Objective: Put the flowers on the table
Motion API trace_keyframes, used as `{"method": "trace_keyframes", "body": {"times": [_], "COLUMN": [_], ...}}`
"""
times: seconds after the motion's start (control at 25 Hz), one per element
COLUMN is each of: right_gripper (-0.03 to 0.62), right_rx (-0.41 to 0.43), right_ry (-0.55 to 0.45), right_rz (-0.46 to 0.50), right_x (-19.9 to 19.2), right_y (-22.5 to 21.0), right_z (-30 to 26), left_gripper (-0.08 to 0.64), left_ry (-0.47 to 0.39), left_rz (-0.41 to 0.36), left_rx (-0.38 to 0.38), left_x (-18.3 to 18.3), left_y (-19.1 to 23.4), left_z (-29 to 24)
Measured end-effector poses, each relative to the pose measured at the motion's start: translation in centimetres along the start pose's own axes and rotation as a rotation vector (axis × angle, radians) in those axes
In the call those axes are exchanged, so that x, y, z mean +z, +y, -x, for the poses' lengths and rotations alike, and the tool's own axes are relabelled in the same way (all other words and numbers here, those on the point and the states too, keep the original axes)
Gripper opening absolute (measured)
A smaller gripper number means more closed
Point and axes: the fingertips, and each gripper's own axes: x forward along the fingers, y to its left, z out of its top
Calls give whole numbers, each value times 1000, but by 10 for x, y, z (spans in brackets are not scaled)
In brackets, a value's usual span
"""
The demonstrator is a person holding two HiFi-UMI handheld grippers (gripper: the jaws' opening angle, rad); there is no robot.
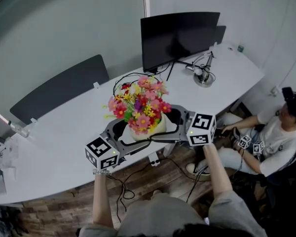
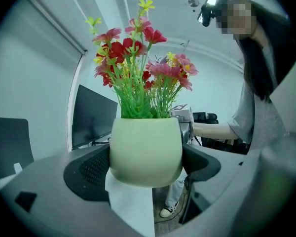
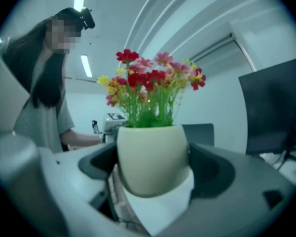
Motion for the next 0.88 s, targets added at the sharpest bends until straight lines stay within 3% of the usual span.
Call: {"method": "trace_keyframes", "body": {"times": [0.88], "right_gripper": [448], "right_rx": [-38], "right_ry": [-25], "right_rz": [-94], "right_x": [-63], "right_y": [-64], "right_z": [-21], "left_gripper": [451], "left_ry": [28], "left_rz": [52], "left_rx": [-46], "left_x": [-60], "left_y": [59], "left_z": [-29]}}
